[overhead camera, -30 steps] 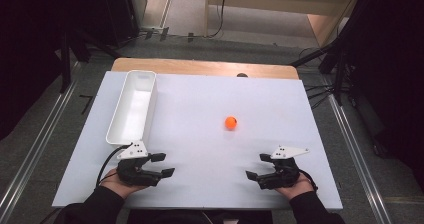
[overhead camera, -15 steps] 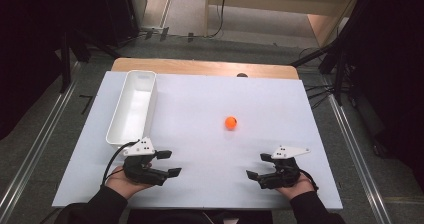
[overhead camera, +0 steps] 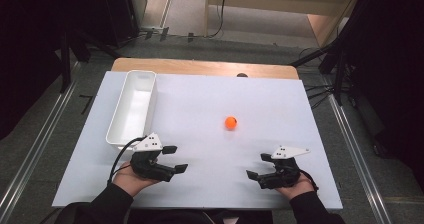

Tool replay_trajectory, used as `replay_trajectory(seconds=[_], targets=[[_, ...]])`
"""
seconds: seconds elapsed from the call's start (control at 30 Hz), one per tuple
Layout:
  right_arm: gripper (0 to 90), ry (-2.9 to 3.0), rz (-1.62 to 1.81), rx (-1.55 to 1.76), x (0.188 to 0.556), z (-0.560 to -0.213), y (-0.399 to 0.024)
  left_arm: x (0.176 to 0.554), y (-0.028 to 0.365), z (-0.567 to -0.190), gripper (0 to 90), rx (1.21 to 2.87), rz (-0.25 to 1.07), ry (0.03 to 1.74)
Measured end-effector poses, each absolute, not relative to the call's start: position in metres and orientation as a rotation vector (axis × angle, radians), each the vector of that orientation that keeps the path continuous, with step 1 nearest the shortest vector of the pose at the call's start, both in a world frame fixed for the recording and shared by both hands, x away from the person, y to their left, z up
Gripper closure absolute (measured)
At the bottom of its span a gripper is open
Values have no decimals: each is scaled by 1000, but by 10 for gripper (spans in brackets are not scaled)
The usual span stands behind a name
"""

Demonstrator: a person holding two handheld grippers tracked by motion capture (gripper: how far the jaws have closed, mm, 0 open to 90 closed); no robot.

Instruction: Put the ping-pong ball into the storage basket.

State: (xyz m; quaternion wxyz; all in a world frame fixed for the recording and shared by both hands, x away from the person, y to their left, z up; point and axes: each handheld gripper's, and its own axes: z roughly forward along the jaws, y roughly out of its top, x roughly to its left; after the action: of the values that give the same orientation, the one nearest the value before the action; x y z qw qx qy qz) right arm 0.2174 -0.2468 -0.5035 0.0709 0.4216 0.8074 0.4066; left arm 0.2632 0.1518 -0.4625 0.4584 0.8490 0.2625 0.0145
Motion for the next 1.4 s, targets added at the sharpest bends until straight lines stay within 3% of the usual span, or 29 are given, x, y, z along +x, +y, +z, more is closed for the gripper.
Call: replay_trajectory(seconds=[1.4], targets=[[127,2396,1246,1281,215,-502,-248,292,112,-466,232,2092,47,665]])
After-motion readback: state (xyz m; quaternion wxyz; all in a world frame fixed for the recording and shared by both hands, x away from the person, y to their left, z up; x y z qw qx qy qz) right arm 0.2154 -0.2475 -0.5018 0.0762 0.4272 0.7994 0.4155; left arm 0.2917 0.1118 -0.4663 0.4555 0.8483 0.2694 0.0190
